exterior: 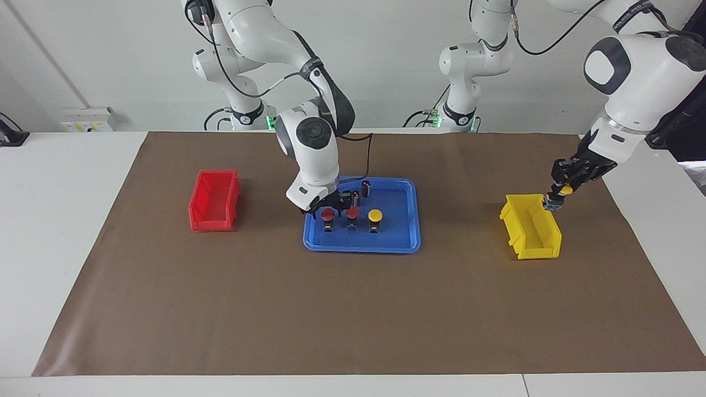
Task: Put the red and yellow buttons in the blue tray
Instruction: 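Carry the second red button with the right gripper into the tray, then place the second yellow button in the tray with the left gripper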
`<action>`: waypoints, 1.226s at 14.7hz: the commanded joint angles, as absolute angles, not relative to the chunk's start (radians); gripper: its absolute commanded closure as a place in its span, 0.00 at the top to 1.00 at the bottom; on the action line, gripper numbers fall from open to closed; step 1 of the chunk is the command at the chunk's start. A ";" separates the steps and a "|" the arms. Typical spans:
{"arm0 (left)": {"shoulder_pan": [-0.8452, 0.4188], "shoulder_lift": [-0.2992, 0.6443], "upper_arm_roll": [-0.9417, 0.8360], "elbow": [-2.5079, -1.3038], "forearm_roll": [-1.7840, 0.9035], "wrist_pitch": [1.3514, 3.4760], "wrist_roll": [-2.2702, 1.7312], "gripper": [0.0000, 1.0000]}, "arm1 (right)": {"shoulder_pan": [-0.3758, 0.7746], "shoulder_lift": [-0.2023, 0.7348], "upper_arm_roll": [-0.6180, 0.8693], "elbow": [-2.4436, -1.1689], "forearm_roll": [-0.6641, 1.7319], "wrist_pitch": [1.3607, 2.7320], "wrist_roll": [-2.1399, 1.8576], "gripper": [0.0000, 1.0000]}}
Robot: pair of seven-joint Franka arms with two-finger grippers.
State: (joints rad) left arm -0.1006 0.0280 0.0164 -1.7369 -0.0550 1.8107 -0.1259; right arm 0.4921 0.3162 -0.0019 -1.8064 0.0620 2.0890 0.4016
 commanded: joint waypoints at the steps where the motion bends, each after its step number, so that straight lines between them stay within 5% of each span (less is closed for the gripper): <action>1: -0.271 0.038 0.014 -1.746 -0.069 1.832 -0.297 0.02 | 0.445 0.269 -0.009 -1.758 0.061 2.002 0.388 0.78; 3: -0.394 0.054 0.014 -1.758 -0.069 1.842 -0.409 0.02 | 0.385 0.226 -0.008 -1.711 0.017 1.929 0.387 1.00; 7: -0.558 0.104 0.014 -1.860 -0.069 2.010 -0.530 0.02 | 0.266 0.149 -0.009 -1.574 0.009 1.680 0.350 1.00; 12: -0.603 0.179 0.012 -1.894 -0.069 2.109 -0.561 0.02 | 0.069 0.104 -0.009 -1.424 0.009 1.491 0.168 1.00; 18: -0.627 0.212 0.012 -1.953 -0.071 2.207 -0.584 0.02 | -0.061 0.063 -0.012 -1.477 -0.057 1.440 -0.018 1.00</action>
